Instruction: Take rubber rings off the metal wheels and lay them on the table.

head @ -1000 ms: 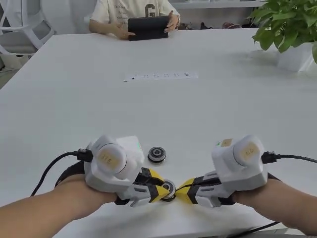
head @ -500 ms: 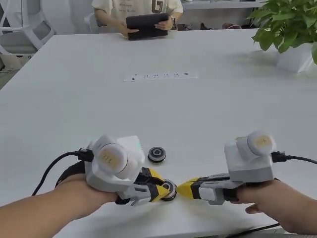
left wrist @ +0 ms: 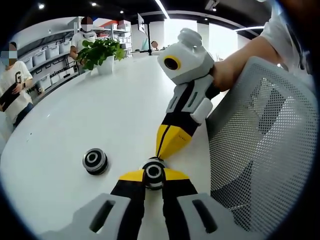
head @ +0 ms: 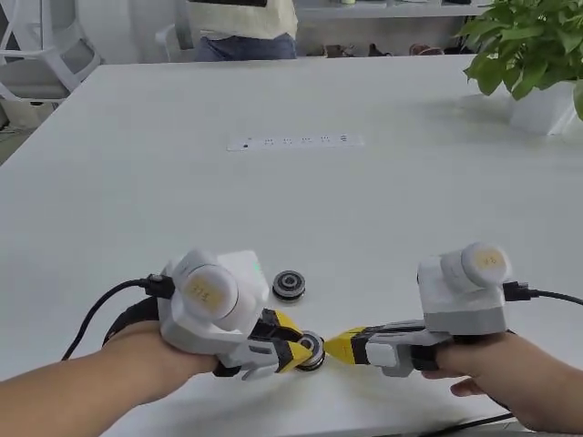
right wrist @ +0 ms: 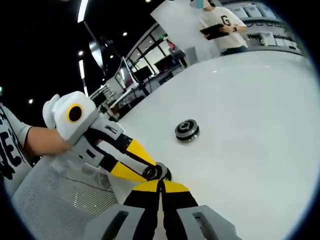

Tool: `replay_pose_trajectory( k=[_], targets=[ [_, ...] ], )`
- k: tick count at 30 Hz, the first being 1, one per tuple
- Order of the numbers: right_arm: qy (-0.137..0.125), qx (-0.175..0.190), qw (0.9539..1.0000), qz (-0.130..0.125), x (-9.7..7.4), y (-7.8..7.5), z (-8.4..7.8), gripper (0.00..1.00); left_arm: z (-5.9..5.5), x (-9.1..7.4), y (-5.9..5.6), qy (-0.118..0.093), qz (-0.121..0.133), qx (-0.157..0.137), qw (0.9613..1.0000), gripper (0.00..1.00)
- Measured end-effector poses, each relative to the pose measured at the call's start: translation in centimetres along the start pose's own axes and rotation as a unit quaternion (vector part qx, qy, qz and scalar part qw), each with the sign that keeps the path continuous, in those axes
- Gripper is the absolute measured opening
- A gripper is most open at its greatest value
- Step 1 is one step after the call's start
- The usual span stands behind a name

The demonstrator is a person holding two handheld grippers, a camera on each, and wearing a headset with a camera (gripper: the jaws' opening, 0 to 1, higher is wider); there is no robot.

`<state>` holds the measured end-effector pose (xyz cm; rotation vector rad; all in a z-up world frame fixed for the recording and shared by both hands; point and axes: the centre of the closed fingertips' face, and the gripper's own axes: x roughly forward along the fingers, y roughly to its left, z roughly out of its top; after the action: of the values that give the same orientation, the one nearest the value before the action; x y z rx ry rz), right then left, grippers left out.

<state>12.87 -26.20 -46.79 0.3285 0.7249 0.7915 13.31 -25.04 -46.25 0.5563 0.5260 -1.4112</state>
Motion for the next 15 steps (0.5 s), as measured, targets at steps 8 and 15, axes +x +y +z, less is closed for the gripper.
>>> replay_pose_trajectory(
  k=[8, 15],
  targets=[
    [-0.004, 0.011, 0.9999, 0.005, -0.01, 0.06, 0.15, 0.0, 0.01, 0.04, 0.03, 0.005, 0.004, -0.003, 1.0, 0.07],
    [-0.006, 0.007, 0.9999, 0.008, 0.03, 0.24, 0.21, 0.0, 0.01, 0.02, 0.03, 0.007, 0.004, -0.005, 1.0, 0.06]
  ],
)
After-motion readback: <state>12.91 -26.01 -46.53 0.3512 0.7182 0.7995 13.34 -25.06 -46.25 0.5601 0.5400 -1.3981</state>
